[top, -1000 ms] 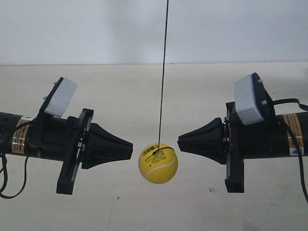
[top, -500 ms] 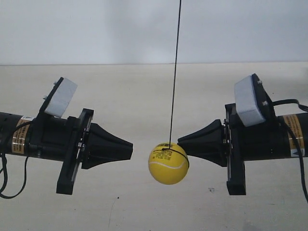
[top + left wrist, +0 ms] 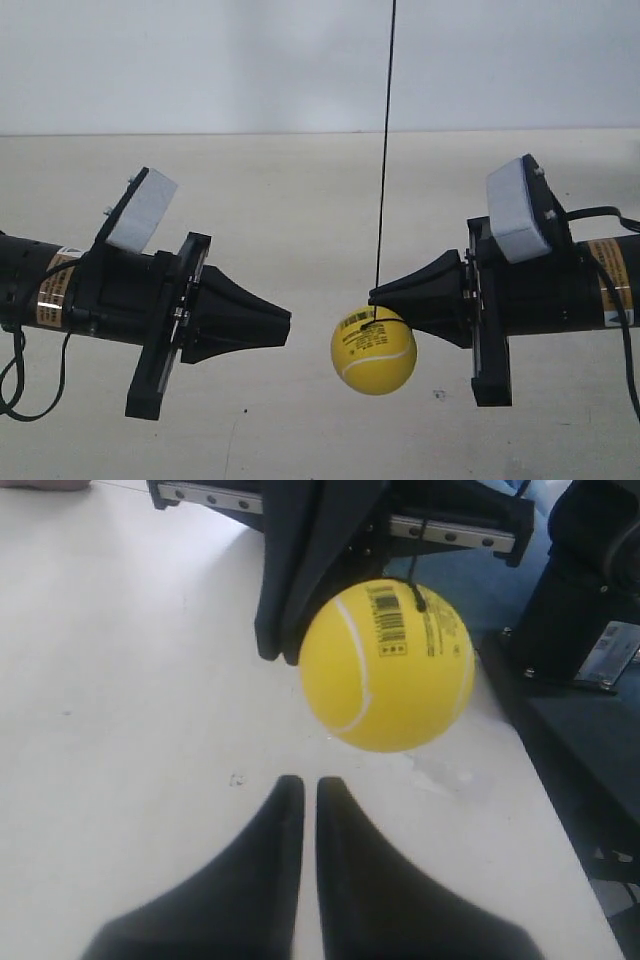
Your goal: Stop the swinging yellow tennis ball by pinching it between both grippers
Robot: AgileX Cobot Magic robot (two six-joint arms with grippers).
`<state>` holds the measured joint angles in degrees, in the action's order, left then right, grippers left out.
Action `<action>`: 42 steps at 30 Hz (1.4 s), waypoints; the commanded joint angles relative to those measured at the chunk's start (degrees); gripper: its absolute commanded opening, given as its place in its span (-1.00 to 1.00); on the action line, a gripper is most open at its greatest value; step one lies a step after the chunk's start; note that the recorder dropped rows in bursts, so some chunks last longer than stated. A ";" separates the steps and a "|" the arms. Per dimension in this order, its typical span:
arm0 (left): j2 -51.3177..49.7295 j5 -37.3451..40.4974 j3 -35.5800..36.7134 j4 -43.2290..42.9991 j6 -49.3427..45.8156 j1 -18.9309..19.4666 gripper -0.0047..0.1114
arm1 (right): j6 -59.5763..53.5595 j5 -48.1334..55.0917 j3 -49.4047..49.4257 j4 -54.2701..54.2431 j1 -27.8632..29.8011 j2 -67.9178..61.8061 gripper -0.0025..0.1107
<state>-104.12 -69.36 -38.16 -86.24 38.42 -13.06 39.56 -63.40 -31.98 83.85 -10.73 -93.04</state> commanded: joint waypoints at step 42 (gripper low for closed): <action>0.33 -0.60 -0.19 1.40 -0.50 -0.35 -0.84 | 0.95 -0.22 -0.12 0.64 0.41 0.48 -0.96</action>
<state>-104.12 -69.36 -38.16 -85.44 38.31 -13.06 40.63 -63.40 -31.98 84.06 -10.73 -92.91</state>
